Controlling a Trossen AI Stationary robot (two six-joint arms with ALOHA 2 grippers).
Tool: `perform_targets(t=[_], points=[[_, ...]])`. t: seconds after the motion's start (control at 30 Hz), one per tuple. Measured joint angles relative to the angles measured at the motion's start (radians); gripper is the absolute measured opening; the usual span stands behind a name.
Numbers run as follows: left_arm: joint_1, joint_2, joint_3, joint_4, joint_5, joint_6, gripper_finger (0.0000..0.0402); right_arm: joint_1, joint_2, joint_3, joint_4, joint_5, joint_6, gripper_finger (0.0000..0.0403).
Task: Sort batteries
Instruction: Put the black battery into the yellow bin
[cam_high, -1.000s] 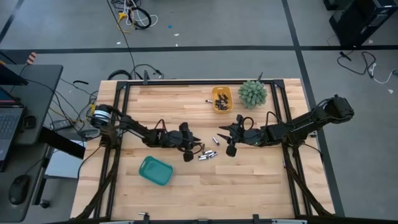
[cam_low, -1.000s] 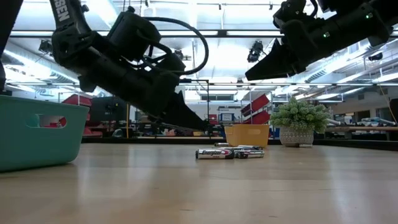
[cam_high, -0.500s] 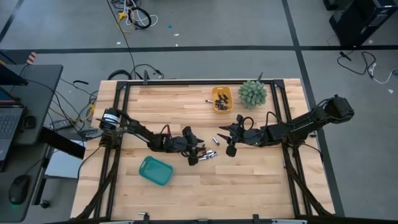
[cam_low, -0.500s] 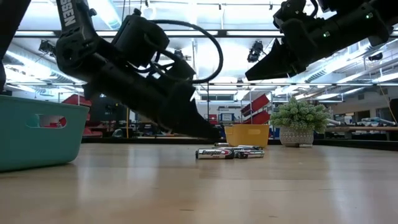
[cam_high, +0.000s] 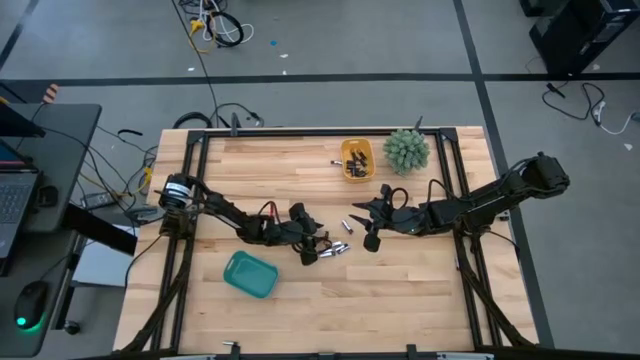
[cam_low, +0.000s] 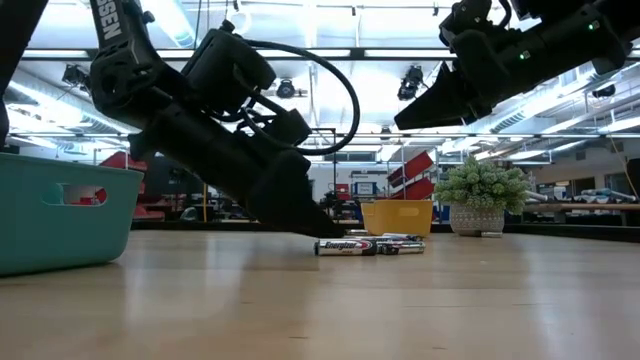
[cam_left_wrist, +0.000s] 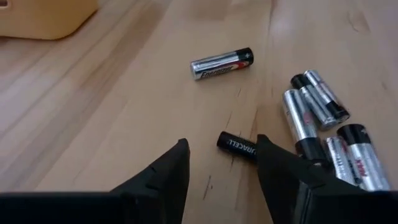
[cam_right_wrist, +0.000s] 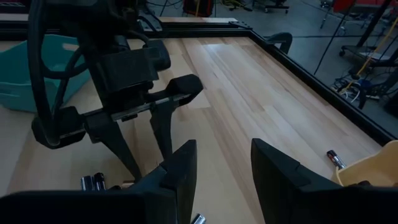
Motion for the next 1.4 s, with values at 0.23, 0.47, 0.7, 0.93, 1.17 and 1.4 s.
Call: perform_targets(t=[0.23, 0.47, 0.7, 0.93, 1.17, 1.4], points=[[0.002, -0.015, -0.003, -0.042, -0.001, 0.053, 0.0178, 0.0, 0.0, 0.0, 0.0, 0.0, 0.002, 0.0137], [0.003, -0.044, -0.006, -0.024, 0.057, 0.184, 0.0178, 0.0, 0.0, 0.0, 0.0, 0.0, 0.001, 0.0137], [0.003, -0.043, -0.005, 0.067, 0.199, 0.37, 0.0178, 0.0, 0.0, 0.0, 0.0, 0.0, 0.008, 0.0137], [0.005, -0.042, -0.005, 0.022, 0.121, 0.369, 0.0178, -0.003, 0.024, 0.001, -0.012, -0.006, 0.018, 0.0136], [0.004, -0.042, -0.005, 0.002, 0.094, 0.352, 0.0178, -0.016, 0.102, 0.162, -0.333, -0.167, 0.055, 0.0128], [0.005, -0.042, -0.004, -0.014, 0.087, 0.349, 0.0178, 0.008, 0.205, 0.254, -0.5, -0.33, 0.081, 0.0128]])
